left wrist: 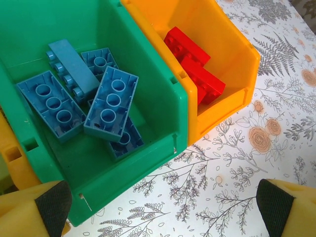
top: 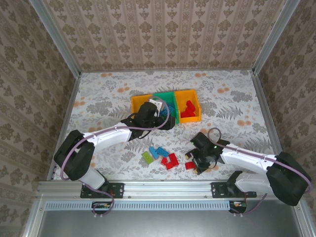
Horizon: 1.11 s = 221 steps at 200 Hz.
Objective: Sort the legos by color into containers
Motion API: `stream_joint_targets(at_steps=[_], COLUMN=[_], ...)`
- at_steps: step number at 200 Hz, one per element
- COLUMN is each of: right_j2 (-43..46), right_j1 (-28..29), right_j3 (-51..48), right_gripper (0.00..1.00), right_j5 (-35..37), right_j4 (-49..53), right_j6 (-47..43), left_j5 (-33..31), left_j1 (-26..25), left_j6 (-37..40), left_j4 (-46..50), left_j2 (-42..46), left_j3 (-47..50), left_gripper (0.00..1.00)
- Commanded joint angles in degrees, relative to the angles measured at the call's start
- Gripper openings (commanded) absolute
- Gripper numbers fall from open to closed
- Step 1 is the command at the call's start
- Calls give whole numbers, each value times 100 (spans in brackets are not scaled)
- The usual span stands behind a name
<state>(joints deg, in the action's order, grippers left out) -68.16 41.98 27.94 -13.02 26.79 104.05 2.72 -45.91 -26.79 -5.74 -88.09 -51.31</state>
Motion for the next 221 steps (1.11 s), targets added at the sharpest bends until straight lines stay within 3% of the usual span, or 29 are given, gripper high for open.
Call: stream_joint_targets(at_steps=[1,85,130,178,221], right_j2=[-281,-987,-953,-1565,-2649], right_j1=[-66,-439,-988,-1806,-1866], right_j3=[37,459,1036,2832,4860], right_gripper=[62,35,32,32,32], right_j5=[-67,-62,349,849,1727], right_j4=[-25,365,928,1296,1700], right_j6=[-213,-1053,-1845,-3630,-5397], left_j5=[-89,-203,-391,-653,-749], left_j1=[47,148,162,161,131], left_j6=[-55,-130,-91,-46,-223], left_j4=[-94,-60,117,505,948], left_j2=[254,629,1049,1528,1974], left_j3=[175,504,763,1095,1560], left_gripper=[100,100,100,100,100])
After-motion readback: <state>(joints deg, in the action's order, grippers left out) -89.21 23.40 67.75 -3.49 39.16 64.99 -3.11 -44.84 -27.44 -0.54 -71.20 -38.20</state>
